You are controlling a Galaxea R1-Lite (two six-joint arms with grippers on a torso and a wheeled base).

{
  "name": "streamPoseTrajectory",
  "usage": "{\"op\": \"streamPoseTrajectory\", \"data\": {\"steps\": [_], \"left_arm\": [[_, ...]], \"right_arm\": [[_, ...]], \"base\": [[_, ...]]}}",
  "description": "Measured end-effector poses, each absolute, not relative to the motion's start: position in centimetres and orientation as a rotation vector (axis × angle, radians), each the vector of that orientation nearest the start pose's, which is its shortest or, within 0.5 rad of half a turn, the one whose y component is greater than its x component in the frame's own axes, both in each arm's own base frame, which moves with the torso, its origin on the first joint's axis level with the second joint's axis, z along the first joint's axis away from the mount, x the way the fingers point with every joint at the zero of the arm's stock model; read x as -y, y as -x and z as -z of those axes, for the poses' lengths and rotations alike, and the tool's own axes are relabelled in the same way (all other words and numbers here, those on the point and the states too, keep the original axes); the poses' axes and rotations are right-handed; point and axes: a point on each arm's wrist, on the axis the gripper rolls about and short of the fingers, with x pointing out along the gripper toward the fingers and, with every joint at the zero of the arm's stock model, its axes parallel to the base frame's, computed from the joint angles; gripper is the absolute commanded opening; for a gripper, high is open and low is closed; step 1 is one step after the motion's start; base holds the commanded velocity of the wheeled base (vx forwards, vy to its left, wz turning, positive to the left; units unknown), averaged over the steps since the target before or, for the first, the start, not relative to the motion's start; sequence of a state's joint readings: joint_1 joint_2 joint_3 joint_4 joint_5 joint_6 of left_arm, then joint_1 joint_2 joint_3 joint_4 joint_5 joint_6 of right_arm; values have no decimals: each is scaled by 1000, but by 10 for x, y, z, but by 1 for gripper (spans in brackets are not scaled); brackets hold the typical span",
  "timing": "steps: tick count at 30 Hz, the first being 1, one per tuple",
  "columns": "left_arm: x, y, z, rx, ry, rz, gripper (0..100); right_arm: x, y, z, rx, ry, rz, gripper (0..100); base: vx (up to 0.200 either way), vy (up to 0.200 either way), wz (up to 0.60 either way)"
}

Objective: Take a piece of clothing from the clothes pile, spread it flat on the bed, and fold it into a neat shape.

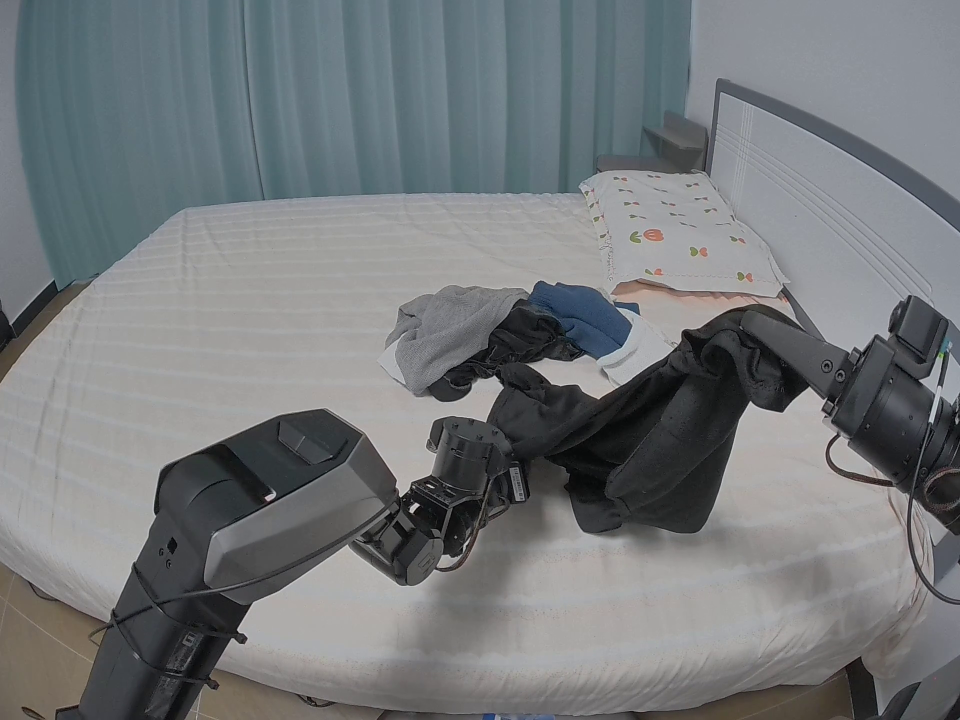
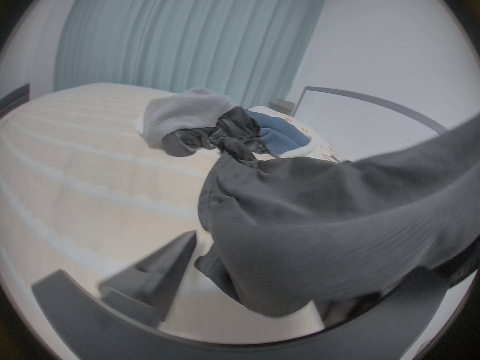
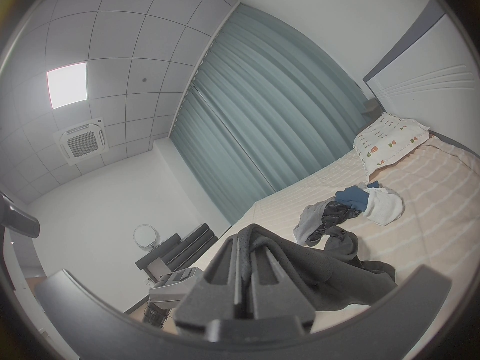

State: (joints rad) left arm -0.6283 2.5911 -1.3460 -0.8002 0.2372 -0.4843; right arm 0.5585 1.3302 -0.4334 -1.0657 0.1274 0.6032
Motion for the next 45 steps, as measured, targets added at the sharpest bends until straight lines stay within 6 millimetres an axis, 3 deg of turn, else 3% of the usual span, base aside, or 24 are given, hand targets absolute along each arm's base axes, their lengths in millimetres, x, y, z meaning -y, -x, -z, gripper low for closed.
{"op": "streamPoseTrajectory", "data": {"steps": [5,9,14,18,23,26,30,39,45], "left_arm": [[266,-392,34,-522,371,223,0],[254,-389,17,-525,439,191,0],[238,-377,-30,-485,507,187,0],[224,-361,-78,-423,559,207,0],[206,-339,-134,-332,620,242,0],[195,-325,-154,-301,653,250,0],[180,-304,-158,-322,683,245,0],[156,-269,-139,-422,771,251,0],[148,-259,-123,-487,788,234,0]], "right_arm": [[-105,-169,-218,-47,-610,-701,0],[-103,-174,-215,-56,-606,-678,0],[-102,-189,-210,-73,-600,-637,0],[-105,-209,-208,-74,-597,-600,0],[-112,-238,-220,-5,-598,-545,0],[-114,-250,-227,51,-608,-522,0],[-116,-257,-223,81,-621,-506,0],[-140,-277,-164,13,-609,-422,0],[-148,-285,-129,-39,-552,-372,0]], "base": [[0,0,0],[0,0,0],[0,0,0],[0,0,0],[0,0,0],[0,0,0],[0,0,0],[0,0,0],[0,0,0]]}}
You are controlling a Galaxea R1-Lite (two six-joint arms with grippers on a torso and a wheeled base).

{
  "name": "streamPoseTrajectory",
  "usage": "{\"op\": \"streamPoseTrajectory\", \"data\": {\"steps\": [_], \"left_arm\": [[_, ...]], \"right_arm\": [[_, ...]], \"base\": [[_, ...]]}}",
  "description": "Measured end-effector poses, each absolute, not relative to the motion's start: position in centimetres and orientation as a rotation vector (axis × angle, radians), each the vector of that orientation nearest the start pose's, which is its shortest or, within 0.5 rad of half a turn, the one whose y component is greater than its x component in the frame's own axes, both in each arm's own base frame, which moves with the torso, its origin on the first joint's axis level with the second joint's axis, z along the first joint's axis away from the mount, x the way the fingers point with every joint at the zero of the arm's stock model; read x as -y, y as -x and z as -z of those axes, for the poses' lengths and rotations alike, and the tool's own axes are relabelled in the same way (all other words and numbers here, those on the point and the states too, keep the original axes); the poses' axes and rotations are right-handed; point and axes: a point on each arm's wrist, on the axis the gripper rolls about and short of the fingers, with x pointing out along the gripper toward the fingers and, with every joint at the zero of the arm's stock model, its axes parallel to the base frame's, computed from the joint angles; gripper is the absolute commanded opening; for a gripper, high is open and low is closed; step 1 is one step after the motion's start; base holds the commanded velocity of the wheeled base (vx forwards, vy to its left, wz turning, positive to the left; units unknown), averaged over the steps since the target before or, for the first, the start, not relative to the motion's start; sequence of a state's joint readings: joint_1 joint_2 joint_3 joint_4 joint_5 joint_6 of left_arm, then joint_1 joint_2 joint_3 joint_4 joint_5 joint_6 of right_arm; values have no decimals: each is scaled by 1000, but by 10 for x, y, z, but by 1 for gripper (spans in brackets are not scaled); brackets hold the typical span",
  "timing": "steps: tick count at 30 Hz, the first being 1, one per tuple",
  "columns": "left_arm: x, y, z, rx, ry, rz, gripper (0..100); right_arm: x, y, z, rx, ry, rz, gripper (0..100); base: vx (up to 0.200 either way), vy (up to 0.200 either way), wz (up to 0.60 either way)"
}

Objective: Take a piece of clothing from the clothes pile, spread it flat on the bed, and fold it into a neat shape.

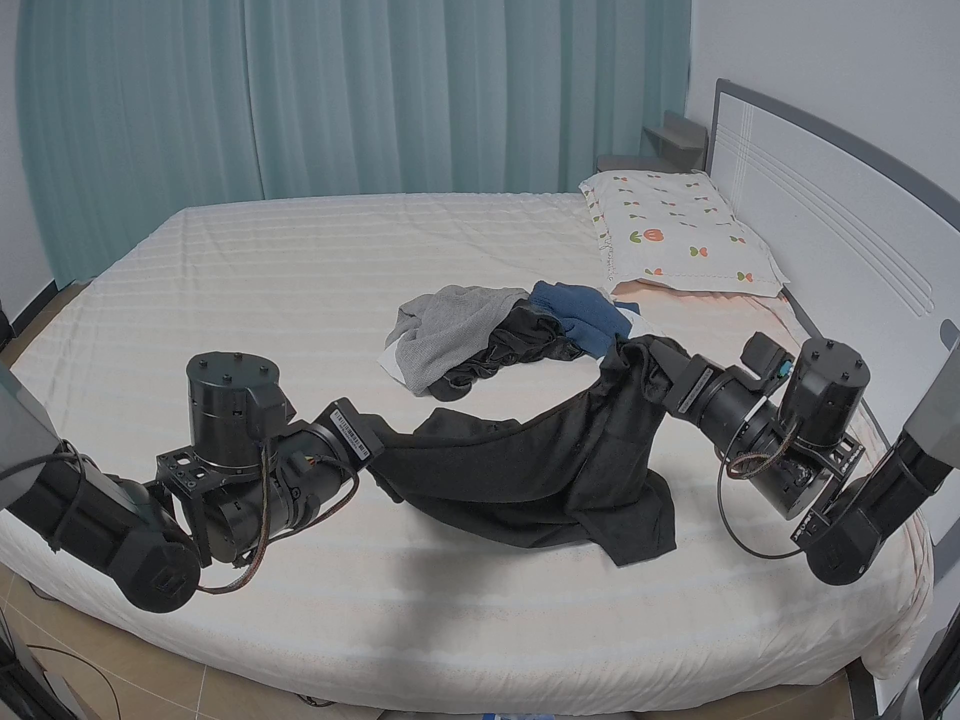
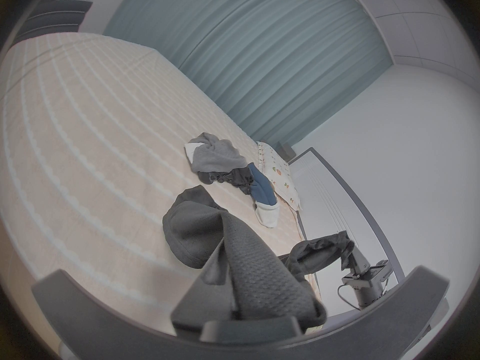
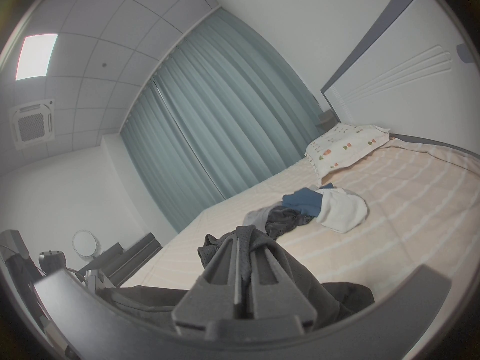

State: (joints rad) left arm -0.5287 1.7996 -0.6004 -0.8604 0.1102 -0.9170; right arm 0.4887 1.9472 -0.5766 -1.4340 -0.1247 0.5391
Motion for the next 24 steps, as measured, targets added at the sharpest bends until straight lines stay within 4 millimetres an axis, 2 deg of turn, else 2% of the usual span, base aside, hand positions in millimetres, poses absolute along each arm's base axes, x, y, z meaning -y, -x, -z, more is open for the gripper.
{"op": "streamPoseTrajectory", "data": {"steps": [5,21,24], "left_arm": [[148,-258,-115,-522,818,220,0],[149,-260,-108,-567,818,249,0],[149,-260,-108,-569,818,249,0]], "right_arm": [[-146,-283,-120,-73,-535,-358,0],[-138,-282,-122,-69,-534,-337,0],[-137,-280,-124,-68,-533,-337,0]], "base": [[-200,0,0],[0,0,0],[-200,0,0]]}}
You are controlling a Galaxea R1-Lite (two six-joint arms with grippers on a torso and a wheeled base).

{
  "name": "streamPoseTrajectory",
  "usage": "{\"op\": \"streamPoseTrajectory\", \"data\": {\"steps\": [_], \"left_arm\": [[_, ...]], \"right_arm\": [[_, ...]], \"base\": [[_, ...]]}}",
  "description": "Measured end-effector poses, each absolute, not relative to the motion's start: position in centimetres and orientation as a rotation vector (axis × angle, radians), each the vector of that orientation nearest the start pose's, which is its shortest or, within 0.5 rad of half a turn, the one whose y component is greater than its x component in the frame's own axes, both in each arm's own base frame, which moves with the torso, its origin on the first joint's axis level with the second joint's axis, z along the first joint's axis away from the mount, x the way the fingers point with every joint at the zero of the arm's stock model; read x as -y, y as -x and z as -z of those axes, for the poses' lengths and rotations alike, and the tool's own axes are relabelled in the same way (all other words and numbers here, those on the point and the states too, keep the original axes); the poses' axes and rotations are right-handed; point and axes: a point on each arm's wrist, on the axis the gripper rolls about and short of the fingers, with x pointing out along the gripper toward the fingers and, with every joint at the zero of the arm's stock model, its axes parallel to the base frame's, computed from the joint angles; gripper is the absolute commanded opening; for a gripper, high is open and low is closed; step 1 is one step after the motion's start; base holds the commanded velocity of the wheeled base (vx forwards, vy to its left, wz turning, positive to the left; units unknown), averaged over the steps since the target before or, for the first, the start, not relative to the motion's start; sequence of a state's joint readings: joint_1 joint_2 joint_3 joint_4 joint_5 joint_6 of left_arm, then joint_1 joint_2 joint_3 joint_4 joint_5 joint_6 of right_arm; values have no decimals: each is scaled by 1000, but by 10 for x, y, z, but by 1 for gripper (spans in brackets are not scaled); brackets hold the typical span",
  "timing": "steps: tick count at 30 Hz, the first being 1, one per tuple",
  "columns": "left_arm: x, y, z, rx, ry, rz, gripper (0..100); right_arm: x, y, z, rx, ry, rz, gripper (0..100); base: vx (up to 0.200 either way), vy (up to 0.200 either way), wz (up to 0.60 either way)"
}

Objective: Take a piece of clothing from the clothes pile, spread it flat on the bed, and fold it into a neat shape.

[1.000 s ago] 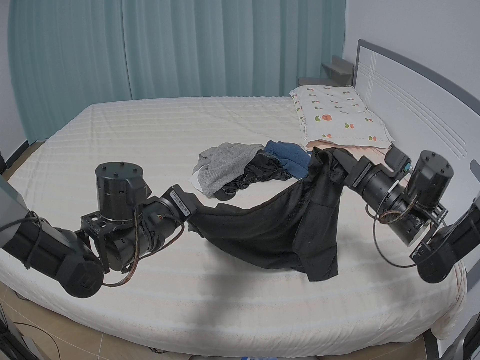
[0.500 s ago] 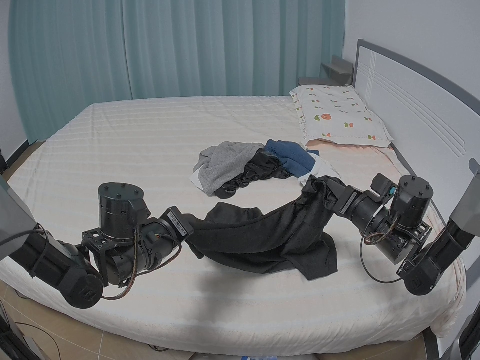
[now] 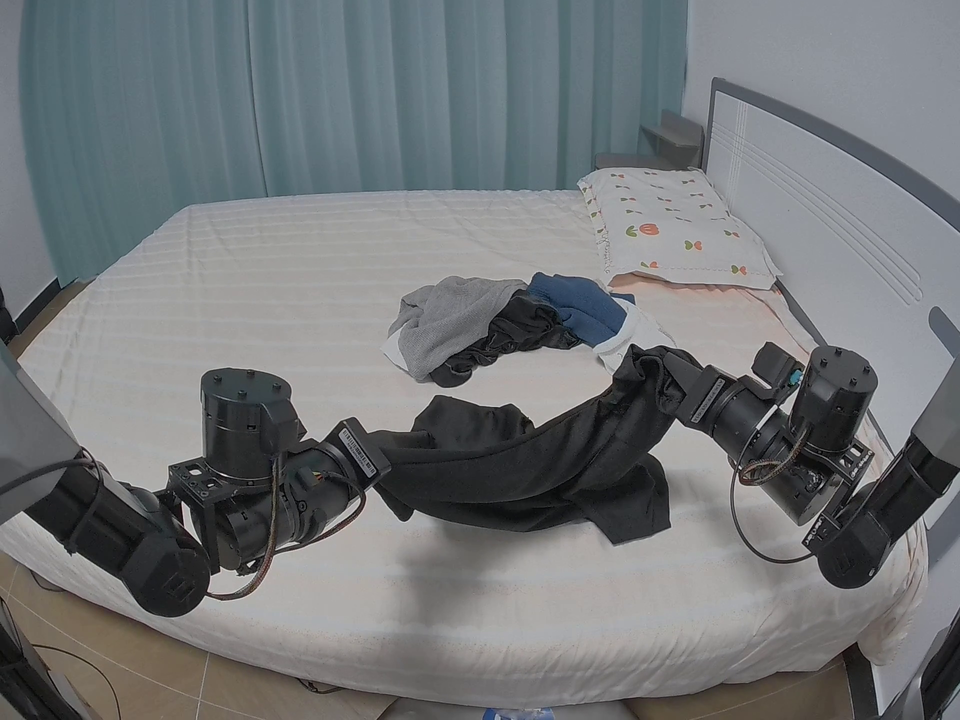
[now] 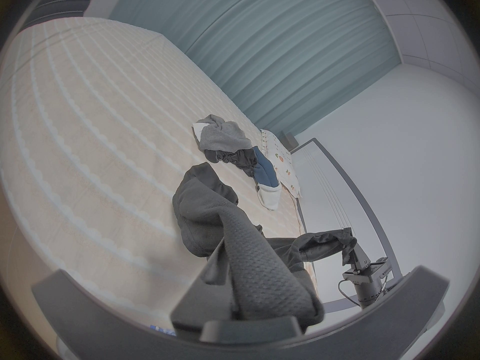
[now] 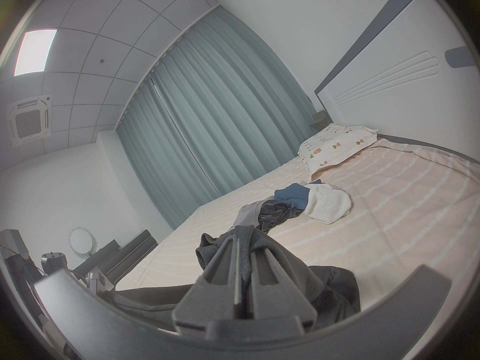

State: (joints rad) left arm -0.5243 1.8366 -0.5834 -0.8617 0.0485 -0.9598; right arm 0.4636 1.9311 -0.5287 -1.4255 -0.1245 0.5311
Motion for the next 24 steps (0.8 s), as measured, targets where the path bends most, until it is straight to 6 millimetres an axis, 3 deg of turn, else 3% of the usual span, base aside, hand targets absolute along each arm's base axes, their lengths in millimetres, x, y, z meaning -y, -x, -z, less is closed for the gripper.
{"op": "streamPoseTrajectory", "data": {"steps": [15,24], "left_arm": [[149,-261,-109,-563,818,244,0],[141,-265,-113,-543,851,224,0]], "right_arm": [[-137,-277,-124,-80,-529,-340,0],[-137,-276,-125,-83,-528,-340,0]], "base": [[0,0,0],[0,200,0]]}}
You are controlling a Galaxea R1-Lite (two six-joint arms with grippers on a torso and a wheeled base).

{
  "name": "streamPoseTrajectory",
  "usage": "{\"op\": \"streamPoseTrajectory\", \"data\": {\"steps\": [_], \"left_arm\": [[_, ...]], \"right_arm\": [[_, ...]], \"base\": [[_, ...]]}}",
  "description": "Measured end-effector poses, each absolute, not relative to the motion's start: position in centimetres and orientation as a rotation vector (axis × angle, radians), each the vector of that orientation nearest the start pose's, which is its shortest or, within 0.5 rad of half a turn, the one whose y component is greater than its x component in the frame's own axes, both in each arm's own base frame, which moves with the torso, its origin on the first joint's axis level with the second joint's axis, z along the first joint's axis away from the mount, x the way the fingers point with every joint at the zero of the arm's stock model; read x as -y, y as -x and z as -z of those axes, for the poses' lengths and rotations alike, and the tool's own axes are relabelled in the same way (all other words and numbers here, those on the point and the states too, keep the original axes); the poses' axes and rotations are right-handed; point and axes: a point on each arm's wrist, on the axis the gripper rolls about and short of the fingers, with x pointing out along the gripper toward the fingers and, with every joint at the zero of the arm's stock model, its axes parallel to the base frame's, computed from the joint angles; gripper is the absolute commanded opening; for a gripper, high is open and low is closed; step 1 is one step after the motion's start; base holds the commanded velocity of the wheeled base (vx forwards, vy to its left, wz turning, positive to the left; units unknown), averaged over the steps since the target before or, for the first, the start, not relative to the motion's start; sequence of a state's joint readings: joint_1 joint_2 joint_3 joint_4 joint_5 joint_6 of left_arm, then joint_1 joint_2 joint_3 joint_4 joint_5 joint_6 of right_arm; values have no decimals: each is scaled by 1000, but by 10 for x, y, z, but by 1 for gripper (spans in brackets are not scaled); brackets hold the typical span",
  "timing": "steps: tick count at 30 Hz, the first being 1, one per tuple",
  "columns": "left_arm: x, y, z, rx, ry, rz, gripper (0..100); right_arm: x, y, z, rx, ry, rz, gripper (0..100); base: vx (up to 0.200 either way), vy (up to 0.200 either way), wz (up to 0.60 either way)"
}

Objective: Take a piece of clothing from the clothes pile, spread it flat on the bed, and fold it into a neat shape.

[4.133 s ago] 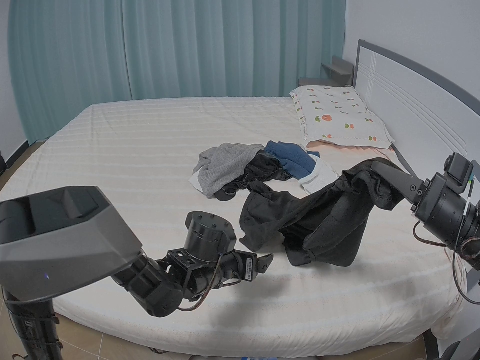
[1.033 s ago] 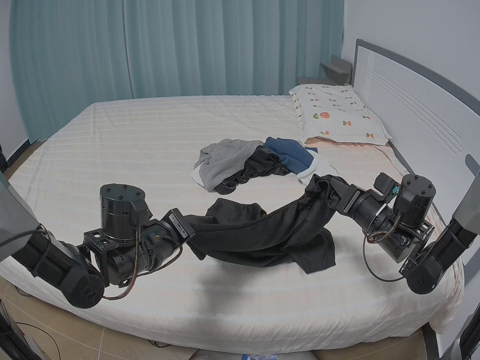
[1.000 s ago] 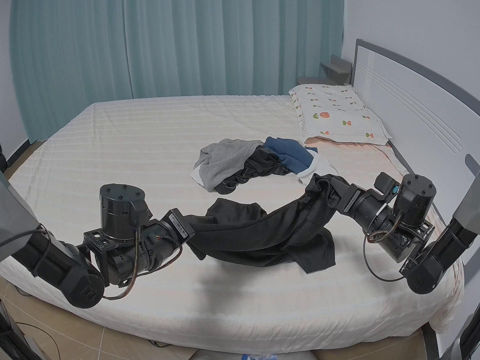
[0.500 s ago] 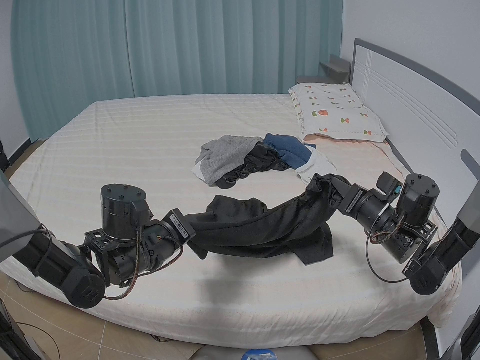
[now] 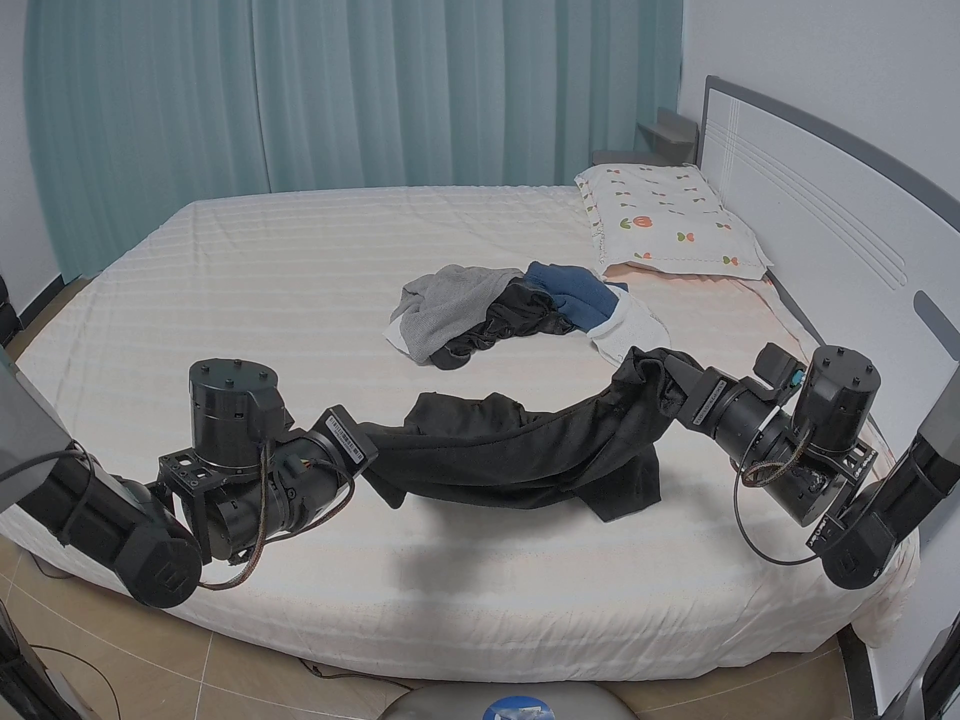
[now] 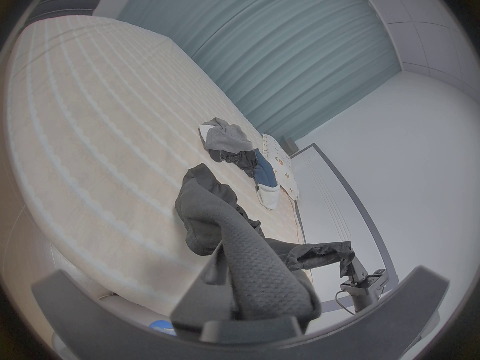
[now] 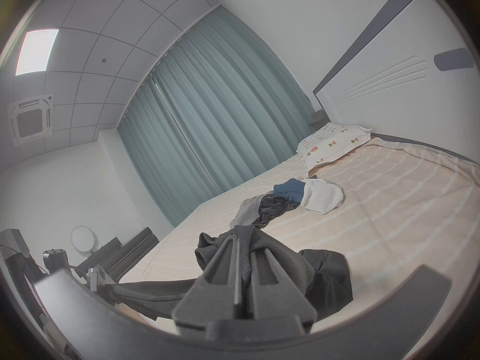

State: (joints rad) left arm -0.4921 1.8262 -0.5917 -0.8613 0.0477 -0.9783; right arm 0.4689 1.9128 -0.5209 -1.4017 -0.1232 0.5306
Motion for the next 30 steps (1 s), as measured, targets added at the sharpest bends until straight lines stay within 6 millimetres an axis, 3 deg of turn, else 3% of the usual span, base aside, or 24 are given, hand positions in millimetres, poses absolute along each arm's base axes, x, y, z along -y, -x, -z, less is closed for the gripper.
{"op": "streamPoseTrajectory", "data": {"steps": [19,30], "left_arm": [[132,-266,-126,-490,870,222,0],[127,-268,-129,-473,874,212,0]], "right_arm": [[-137,-276,-130,-67,-528,-340,0],[-137,-280,-132,-17,-463,-242,0]], "base": [[0,200,0],[0,200,0]]}}
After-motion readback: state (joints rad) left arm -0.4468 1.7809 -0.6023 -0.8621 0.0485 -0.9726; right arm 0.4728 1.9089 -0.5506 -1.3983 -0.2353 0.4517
